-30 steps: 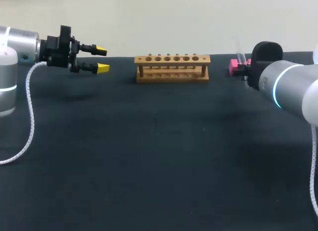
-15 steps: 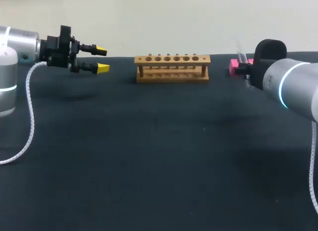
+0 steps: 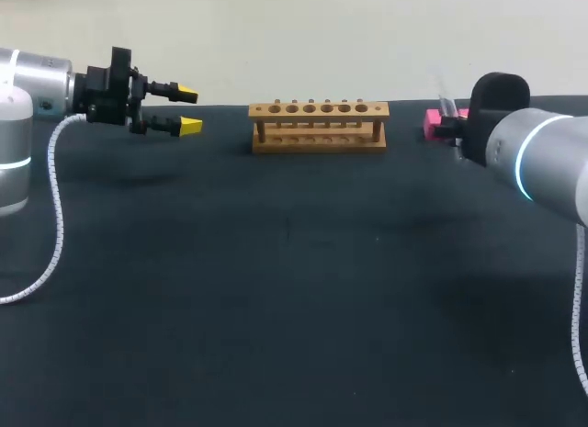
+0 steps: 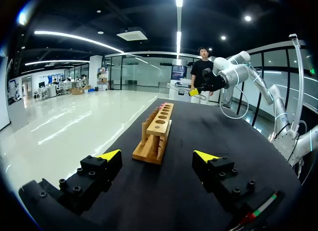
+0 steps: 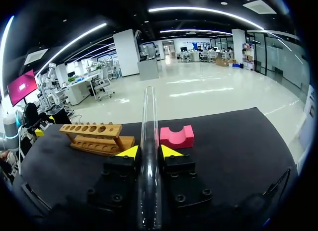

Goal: Grasp the test tube, adjust it, and insert it.

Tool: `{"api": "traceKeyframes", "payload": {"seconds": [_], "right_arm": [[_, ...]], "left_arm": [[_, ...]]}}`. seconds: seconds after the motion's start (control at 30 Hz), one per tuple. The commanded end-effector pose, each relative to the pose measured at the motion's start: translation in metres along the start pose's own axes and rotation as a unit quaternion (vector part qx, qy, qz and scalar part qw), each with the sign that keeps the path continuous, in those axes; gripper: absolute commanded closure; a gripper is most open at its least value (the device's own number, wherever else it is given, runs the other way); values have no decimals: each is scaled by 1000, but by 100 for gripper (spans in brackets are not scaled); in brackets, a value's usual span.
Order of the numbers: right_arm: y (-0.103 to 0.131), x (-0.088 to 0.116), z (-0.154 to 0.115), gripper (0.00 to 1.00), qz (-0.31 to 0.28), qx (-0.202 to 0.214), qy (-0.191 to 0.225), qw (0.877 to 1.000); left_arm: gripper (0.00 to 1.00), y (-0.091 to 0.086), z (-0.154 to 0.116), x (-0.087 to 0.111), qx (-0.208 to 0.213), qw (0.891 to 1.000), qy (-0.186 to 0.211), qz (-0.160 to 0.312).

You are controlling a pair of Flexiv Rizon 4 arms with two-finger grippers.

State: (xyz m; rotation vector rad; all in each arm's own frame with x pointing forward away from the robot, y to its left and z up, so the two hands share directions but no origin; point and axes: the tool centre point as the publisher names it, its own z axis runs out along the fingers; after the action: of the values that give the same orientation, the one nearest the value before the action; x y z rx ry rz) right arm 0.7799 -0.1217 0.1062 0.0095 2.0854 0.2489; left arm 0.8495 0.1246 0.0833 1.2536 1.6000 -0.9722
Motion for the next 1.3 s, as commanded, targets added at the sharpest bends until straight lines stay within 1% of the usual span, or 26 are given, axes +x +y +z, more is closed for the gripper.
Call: {"api": "traceKeyframes", "payload": {"seconds": [0.03, 0.1, 0.2, 0.33, 0.47, 0.73, 0.8, 0.83, 1.03, 1.3], "right_arm": [[10, 2, 5, 100, -1, -66, -15, 998], [18, 1, 6, 100, 5, -64, -26, 998], [31, 1, 8, 100, 7, -61, -31, 998], [50, 2, 11, 100, 6, -56, -28, 998], [64, 4, 17, 100, 19, -48, -26, 998], [94, 9, 30, 100, 33, -32, -9, 999], [100, 10, 35, 100, 32, -21, 5, 999], [103, 12, 38, 100, 20, -17, 14, 1000], [117, 14, 52, 100, 18, -12, 21, 1000], [130, 12, 65, 100, 18, -10, 20, 1000]], "left_arm": [[0, 2, 0, 1, 3, 1000, -1, 1], [0, 2, 0, 1, 3, 1000, -1, 1], [0, 2, 0, 1, 3, 1000, -1, 1], [0, 2, 0, 1, 3, 1000, -1, 1], [0, 2, 0, 1, 3, 1000, -1, 1], [0, 2, 0, 1, 3, 1000, -1, 1], [0, 2, 0, 1, 3, 1000, -1, 1], [0, 2, 0, 1, 3, 1000, -1, 1], [0, 2, 0, 1, 3, 1000, -1, 1], [0, 2, 0, 1, 3, 1000, -1, 1]]}}
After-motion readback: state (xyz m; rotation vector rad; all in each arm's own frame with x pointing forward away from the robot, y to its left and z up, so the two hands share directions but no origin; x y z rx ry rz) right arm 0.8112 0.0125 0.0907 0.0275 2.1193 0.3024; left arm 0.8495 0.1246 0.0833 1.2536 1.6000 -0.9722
